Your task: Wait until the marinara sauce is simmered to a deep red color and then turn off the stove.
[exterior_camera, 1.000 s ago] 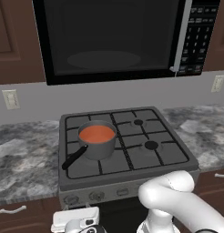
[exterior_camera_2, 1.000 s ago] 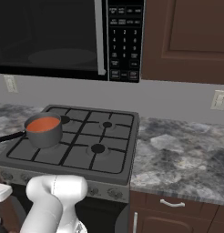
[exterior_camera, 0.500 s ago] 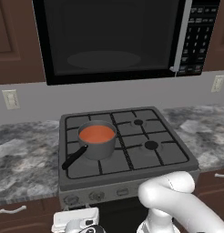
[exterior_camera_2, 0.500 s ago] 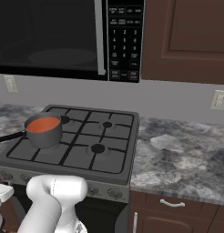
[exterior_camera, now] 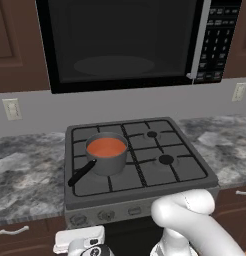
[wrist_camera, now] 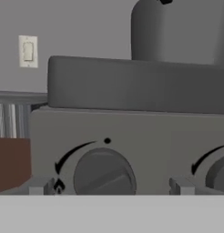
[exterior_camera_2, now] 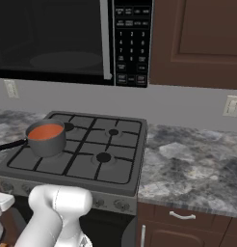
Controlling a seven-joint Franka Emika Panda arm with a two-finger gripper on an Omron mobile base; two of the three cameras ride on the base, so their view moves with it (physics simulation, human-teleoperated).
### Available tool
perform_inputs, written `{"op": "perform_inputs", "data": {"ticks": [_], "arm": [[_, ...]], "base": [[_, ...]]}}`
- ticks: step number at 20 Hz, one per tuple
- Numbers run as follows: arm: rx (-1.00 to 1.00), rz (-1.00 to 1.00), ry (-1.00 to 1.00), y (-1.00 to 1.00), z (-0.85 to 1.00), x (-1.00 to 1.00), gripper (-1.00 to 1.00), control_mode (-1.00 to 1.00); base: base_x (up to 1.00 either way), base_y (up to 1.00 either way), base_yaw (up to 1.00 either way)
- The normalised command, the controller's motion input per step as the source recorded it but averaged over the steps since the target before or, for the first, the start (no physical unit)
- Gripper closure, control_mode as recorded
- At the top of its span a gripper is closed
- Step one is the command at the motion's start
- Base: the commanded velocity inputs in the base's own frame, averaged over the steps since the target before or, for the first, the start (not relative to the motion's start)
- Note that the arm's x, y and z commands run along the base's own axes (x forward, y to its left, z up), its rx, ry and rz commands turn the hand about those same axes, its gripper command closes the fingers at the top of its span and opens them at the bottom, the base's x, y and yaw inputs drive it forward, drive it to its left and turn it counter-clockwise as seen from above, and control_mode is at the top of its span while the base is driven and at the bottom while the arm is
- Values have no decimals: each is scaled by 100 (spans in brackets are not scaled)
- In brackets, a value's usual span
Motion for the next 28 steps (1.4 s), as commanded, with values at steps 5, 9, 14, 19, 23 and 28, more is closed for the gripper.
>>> {"op": "perform_inputs", "data": {"ticks": [5,9,14,19,23,28], "arm": [[0,0,0,9,-1,15,-100,-100],[0,0,0,0,0,1,-100,-100],[-2,0,4,0,0,0,-100,-100],[-7,0,7,0,0,0,-100,-100],[-10,0,8,0,0,0,-100,-100],[-11,0,1,-6,0,0,-100,-100]], "base": [[0,0,0],[0,0,0],[0,0,0],[0,0,0],[0,0,0],[0,0,0]]}}
